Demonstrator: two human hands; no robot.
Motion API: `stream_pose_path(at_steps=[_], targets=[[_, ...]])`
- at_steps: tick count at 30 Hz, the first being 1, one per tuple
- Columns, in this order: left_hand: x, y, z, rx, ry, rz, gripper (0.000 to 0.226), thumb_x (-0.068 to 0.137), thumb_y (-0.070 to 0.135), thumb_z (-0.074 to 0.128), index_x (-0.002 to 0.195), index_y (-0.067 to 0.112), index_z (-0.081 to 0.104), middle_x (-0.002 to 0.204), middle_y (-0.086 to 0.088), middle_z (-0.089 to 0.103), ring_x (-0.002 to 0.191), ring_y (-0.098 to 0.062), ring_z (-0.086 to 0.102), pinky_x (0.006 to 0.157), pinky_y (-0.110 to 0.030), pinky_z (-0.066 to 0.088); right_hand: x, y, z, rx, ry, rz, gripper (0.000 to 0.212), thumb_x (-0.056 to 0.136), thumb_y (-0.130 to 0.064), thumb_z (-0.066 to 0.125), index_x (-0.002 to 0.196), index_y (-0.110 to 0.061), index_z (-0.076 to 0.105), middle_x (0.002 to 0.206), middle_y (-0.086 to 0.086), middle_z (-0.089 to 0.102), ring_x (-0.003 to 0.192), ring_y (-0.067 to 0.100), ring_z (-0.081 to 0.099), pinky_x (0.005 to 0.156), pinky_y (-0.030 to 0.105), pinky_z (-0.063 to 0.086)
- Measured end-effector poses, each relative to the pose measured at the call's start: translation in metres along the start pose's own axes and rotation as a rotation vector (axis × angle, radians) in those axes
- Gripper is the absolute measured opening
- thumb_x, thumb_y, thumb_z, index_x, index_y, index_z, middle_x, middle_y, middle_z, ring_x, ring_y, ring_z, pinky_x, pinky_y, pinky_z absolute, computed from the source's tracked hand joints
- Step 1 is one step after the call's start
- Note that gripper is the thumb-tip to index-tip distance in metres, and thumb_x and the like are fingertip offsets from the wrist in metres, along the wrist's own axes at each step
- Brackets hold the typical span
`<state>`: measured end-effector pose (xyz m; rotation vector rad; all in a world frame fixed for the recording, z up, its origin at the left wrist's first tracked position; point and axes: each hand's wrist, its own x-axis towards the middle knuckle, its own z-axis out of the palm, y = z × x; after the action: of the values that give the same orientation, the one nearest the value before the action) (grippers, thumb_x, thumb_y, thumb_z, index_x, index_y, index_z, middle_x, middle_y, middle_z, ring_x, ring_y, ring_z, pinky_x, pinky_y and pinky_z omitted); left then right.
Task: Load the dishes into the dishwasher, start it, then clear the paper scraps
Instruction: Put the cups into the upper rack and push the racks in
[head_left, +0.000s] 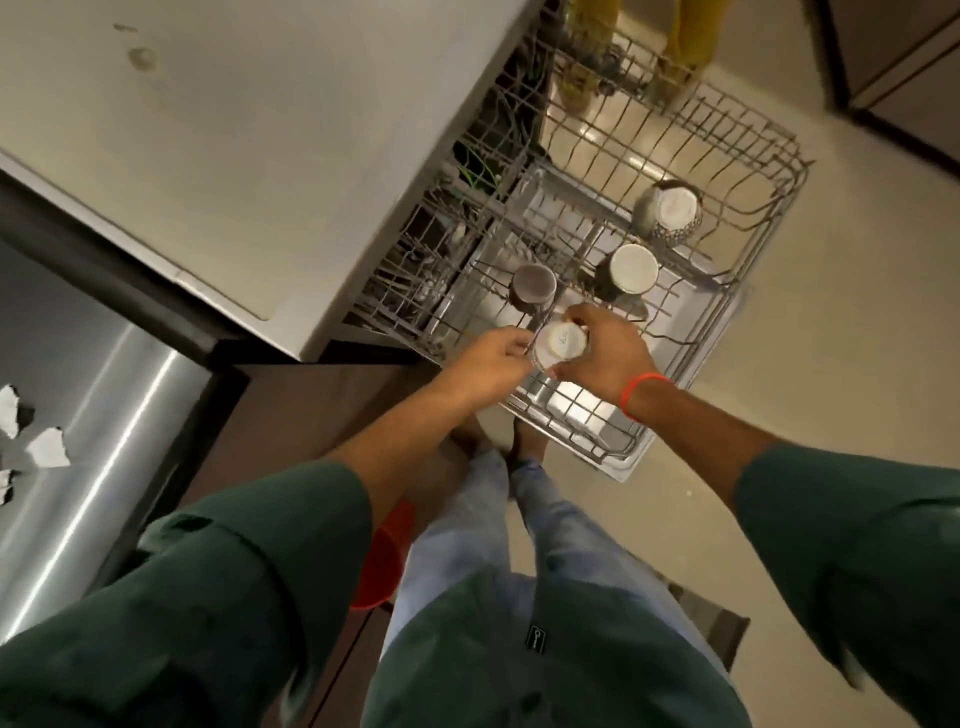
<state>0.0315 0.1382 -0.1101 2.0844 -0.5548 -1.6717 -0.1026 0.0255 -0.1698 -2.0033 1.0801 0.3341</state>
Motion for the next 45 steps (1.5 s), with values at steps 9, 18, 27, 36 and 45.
stream_pose_path(at_steps=[9,18,27,36,45], targets=[[0.031,-0.023,0.028,0.128,-0.024,-0.004,0.041,0.1,0.018,0.054,0.141,0.019,0.054,0.136,0.001,0.058,0.126,-0.018,0.053,0.102,-0.028,0.04,0.008,0.06,0.072,-0.209,-0.069,0.048,0.065,0.071,-0.014,0.077,0.132,-0.018,0.052,0.122,0.009,0.061,0.108,0.031,0.059,0.083,0.037,0.053],[0.026,-0.035,0.028,0.116,0.038,0.071,0.046,0.099,0.011,0.055,0.144,0.02,0.052,0.143,-0.001,0.057,0.104,-0.012,0.062,0.083,-0.019,0.046,0.0,0.072,0.076,-0.314,-0.123,-0.045,0.073,0.078,-0.017,0.078,0.142,-0.017,0.044,0.134,0.009,0.054,0.113,0.032,0.058,0.085,0.037,0.05],[0.006,-0.032,0.028,0.036,0.125,0.134,0.046,0.097,0.015,0.056,0.143,0.022,0.054,0.128,0.004,0.059,0.099,-0.007,0.056,0.09,-0.031,0.051,-0.003,0.037,0.045,-0.185,-0.103,-0.016,0.059,0.085,-0.023,0.069,0.141,-0.02,0.048,0.136,0.01,0.053,0.12,0.031,0.056,0.094,0.035,0.047],[-0.053,-0.022,0.007,-0.192,0.321,0.178,0.048,0.099,0.025,0.06,0.146,0.027,0.05,0.146,0.004,0.05,0.134,-0.008,0.044,0.113,-0.032,0.036,-0.039,-0.053,-0.007,0.237,0.14,-0.212,0.04,0.092,-0.029,0.065,0.13,-0.016,0.057,0.128,0.003,0.062,0.112,0.013,0.058,0.093,0.027,0.047],[-0.168,-0.04,-0.045,-0.52,0.684,0.317,0.039,0.101,0.029,0.06,0.139,0.034,0.053,0.132,0.01,0.056,0.106,0.008,0.06,0.079,-0.011,0.049,-0.067,-0.157,-0.033,0.294,0.04,-0.522,0.038,0.09,-0.031,0.068,0.127,-0.027,0.059,0.124,-0.006,0.061,0.113,0.007,0.058,0.098,0.036,0.053]])
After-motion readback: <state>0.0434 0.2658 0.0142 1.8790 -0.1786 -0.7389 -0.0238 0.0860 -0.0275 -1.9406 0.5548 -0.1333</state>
